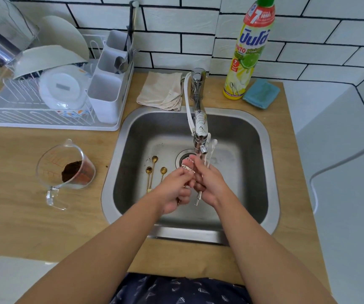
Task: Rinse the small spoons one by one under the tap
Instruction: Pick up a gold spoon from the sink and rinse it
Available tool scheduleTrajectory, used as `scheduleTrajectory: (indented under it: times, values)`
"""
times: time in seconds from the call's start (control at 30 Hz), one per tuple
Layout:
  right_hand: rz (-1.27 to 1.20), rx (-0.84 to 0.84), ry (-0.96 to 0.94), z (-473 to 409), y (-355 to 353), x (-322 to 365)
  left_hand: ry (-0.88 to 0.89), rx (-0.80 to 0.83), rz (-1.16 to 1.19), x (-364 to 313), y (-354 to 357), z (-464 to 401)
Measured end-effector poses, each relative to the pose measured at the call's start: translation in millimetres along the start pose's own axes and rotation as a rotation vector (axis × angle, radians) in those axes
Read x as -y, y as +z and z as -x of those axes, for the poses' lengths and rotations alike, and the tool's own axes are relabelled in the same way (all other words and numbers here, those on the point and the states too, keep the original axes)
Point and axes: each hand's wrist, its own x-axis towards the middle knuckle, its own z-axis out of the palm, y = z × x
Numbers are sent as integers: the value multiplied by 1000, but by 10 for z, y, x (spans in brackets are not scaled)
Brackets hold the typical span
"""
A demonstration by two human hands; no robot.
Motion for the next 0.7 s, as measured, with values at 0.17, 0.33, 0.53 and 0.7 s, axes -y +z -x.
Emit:
scheduleTrajectory:
  times: [0.17,0.33,0.53,0.7]
  values:
    - [238,-167,-149,26,36,33,-79,45,-18,-38,-70,39]
    - [336,-120,-192,58,78,39,-98,31,34,-93,-147,28]
    - [363,-239,-188,26,108,91,-84,40,-57,-57,-178,74]
    - [253,-226,-188,52,25,28,34,-7,-357,-1,-246,16]
